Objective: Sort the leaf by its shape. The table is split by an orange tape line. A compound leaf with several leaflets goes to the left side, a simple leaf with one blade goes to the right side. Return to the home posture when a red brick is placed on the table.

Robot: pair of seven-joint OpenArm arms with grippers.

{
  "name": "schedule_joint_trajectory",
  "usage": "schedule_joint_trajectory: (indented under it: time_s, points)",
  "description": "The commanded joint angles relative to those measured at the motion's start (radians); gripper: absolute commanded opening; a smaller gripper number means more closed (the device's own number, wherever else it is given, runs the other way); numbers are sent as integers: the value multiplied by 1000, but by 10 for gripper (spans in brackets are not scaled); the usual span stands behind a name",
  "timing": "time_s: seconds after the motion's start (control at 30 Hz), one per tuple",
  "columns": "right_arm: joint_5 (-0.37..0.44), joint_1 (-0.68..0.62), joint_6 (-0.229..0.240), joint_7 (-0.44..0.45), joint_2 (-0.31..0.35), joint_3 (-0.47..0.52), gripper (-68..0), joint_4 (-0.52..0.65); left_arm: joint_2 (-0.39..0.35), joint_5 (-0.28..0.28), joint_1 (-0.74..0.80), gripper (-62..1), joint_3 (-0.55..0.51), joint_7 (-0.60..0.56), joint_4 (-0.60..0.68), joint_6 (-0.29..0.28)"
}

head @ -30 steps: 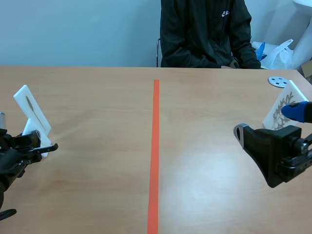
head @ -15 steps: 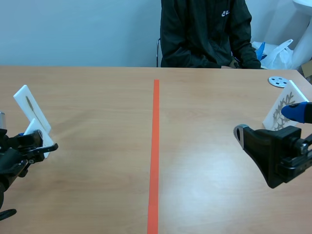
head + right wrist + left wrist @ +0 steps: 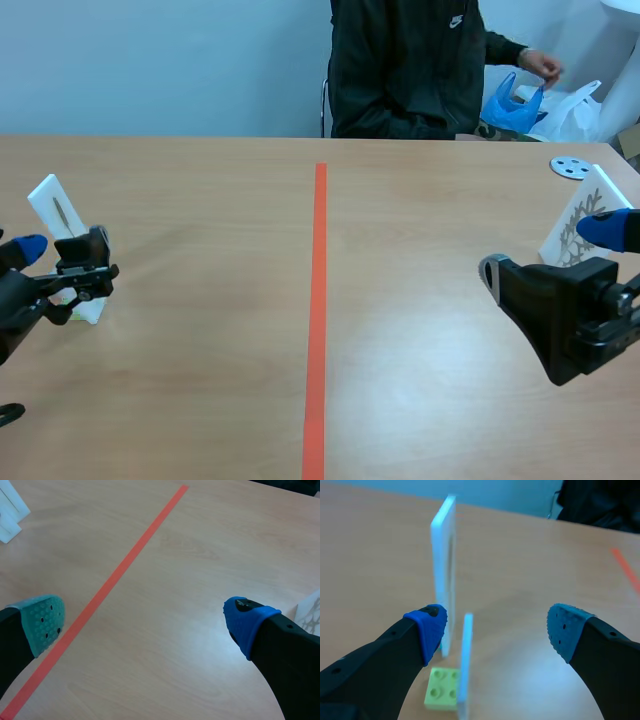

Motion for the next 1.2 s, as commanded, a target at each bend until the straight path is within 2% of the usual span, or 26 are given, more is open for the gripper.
schedule_joint_trajectory:
  time_s: [0.0, 0.1, 0.23, 0.37, 0.47, 0.57, 0.7, 1.17]
  points:
    - [12, 11, 0, 11, 14, 6, 4, 3, -19, -6, 31, -93, -4, -11, 71, 0]
    - [12, 11, 0, 11, 14, 6, 4, 3, -46, -6, 107, -26, -7, -6, 196, -58]
    - [12, 11, 0, 11, 14, 6, 4, 3, -85, -6, 226, 13, -8, 34, 388, -156]
    - [11, 11, 0, 11, 14, 6, 4, 3, -115, -6, 339, 14, -7, 93, 577, -240]
    - [11, 11, 0, 11, 14, 6, 4, 3, -125, -6, 402, 14, -7, 214, 709, -274]
    - [11, 11, 0, 12, 14, 9, 4, 3, -130, -7, 452, 14, -7, 280, 811, -280]
    - [11, 12, 0, 13, 14, 10, 4, 3, -129, -14, 496, 14, -4, 300, 882, -280]
    - [15, 12, 0, 15, 14, 10, 4, 3, -129, -13, 552, 14, 44, 351, 887, -280]
